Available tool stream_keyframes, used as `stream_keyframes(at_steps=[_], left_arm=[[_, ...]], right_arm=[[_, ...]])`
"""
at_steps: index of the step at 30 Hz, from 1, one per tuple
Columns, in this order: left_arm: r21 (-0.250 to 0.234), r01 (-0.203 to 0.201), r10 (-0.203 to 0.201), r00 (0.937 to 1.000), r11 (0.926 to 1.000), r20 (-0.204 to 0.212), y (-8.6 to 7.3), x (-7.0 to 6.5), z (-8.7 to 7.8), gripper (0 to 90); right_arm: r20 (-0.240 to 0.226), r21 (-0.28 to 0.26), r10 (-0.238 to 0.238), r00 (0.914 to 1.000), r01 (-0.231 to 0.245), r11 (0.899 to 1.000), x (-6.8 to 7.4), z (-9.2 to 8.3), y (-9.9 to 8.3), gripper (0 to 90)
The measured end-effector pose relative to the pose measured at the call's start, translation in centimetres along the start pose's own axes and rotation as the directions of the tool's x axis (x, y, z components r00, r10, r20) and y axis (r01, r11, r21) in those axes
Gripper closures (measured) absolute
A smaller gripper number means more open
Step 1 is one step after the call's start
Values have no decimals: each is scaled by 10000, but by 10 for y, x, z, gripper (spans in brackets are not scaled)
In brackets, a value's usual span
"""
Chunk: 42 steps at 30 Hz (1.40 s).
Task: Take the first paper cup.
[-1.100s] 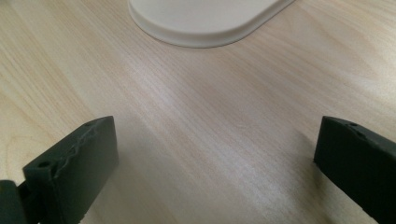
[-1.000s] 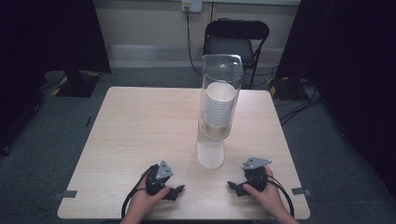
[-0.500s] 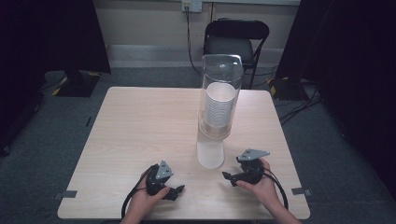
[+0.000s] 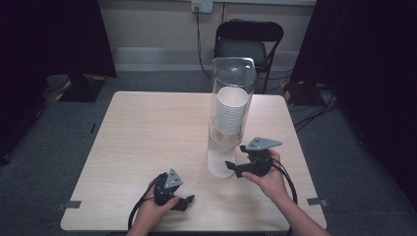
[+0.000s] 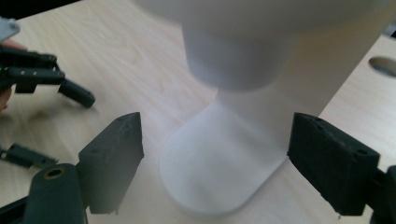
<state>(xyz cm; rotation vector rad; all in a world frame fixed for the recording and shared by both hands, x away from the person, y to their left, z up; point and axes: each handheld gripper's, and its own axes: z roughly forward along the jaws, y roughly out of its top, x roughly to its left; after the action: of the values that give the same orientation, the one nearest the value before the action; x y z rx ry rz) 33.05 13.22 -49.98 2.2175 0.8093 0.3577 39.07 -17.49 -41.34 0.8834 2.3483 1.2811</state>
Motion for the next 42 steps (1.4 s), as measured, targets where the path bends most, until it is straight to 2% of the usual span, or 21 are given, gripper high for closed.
stream_keyframes(at_steps=[3,8,13,19,20,22,23,24,27,33,36,42], left_arm=[[2,-7,7,10000,10000,1,0,0,0,126],[2,-6,6,10000,10000,2,0,0,0,126],[4,-3,3,10000,10000,-1,0,0,0,126],[-46,43,-43,10000,10000,34,0,0,1,123],[16,-46,46,10000,10000,38,0,1,0,122],[-44,44,-44,10000,10000,32,0,0,1,122],[-11,-8,8,10000,10000,36,0,0,0,122],[-15,5,-5,10000,10000,33,0,0,0,122],[-24,30,-30,10000,10000,47,0,0,0,122],[24,-59,59,10000,10000,37,0,1,0,119],[21,-51,51,10000,10000,39,0,0,0,119],[19,-41,41,10000,10000,37,0,0,0,118]], right_arm=[[153,-309,70,9999,-66,9995,-2,4,6,182],[15,-685,837,9965,-834,9942,-12,15,8,192],[-194,-910,1007,9947,-1021,9906,-14,23,9,208],[-235,-1443,620,9978,-648,9874,-10,27,17,192],[-254,-1503,601,9979,-633,9866,-10,28,18,194],[-142,-1551,570,9983,-585,9862,-9,28,19,216],[-220,-1623,642,9977,-669,9845,-9,31,20,275],[-224,-1735,616,9978,-646,9827,-10,33,21,285],[42,-1955,331,9994,-316,9802,-9,34,19,333],[26,-2240,192,9998,-182,9744,-10,35,13,348],[124,-2363,137,9998,-104,9716,-8,36,11,351],[184,-2148,-42,9998,81,9766,-8,35,11,354]])
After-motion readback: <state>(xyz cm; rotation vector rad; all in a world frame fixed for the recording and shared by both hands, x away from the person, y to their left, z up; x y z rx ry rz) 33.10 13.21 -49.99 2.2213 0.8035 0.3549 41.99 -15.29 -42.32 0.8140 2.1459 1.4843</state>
